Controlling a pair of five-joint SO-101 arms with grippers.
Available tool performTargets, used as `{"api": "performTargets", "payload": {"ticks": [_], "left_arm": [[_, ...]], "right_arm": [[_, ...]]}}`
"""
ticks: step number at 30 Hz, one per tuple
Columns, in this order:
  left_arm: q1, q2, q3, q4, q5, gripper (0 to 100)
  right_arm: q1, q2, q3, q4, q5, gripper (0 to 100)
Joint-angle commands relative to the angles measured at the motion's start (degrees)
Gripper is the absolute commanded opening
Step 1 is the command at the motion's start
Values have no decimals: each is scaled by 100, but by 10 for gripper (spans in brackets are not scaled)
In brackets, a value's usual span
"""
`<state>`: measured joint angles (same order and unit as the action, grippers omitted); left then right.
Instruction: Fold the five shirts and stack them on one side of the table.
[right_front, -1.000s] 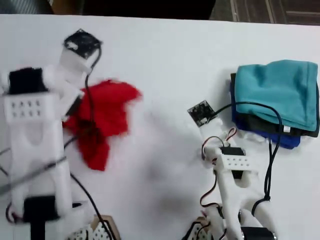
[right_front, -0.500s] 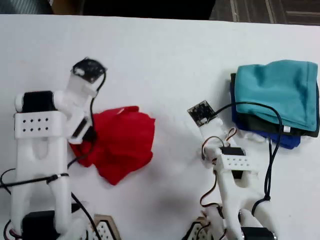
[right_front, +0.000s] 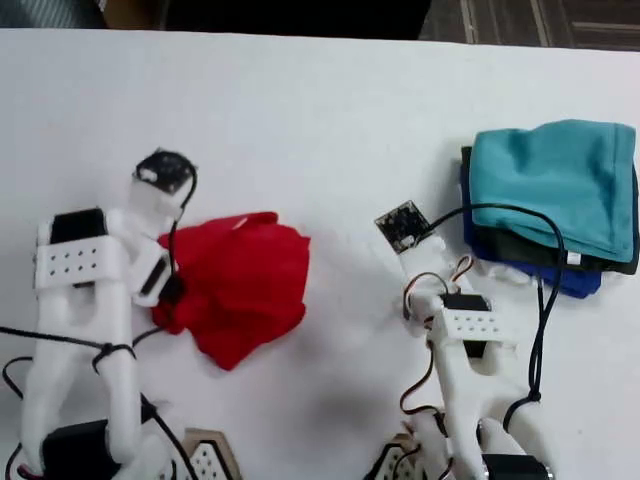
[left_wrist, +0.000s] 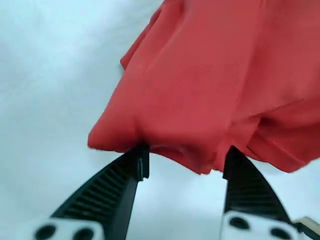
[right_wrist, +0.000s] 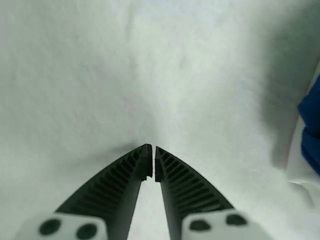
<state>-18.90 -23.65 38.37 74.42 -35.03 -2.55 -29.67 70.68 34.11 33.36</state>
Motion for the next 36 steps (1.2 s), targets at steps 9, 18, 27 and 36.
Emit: {"api": "performTargets", "payload": {"ticks": [9,18,27,36], "left_arm": [[-44,-211,-426,-1266,1231,24],[-475,-167,-1851,-1284,1916,26],[-1398,-167,-1068,-1442,149,151],[-3807,-167,163,-3657,-1073,245]], "right_arm": [[-48,-22,-26,-75,-18,24],[-48,-31,-26,-75,-18,24],[-1429,-75,-651,1323,0,238],[-3477,-75,-1969,2536,-53,295]]}}
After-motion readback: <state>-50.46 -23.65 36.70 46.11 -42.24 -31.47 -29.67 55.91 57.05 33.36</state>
